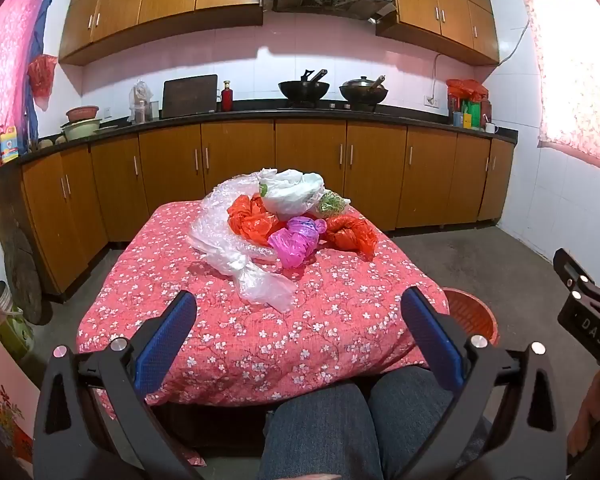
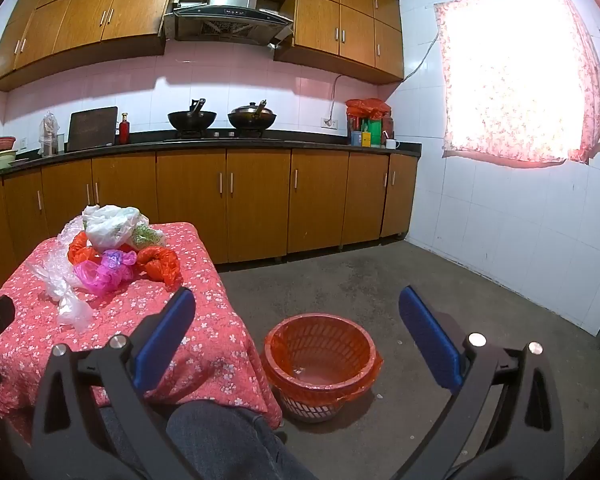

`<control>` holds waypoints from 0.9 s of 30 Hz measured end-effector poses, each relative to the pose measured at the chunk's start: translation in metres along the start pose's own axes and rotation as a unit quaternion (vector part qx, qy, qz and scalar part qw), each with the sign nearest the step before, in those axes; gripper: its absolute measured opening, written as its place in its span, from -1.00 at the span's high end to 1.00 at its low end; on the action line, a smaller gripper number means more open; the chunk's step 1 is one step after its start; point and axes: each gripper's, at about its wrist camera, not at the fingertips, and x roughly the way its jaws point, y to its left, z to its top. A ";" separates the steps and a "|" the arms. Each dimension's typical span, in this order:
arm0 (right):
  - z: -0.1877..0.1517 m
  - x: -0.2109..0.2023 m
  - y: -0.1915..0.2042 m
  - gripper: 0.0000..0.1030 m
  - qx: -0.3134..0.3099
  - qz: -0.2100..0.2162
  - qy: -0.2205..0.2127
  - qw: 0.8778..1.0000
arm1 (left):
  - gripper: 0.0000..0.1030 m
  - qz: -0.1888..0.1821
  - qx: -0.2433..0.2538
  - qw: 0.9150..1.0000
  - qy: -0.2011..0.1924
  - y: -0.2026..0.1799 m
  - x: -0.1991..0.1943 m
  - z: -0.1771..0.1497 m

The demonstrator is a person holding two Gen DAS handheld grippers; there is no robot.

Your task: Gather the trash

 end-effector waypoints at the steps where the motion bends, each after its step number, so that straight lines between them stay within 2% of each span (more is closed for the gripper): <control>1: 0.000 0.000 0.000 -0.92 0.000 0.000 0.000 1.000 | -0.96 0.000 0.000 1.000 0.000 0.000 0.000 0.000; 27: -0.001 0.001 0.001 -0.92 0.001 0.001 0.002 1.000 | -0.96 -0.001 -0.002 1.000 0.001 -0.001 0.000 0.000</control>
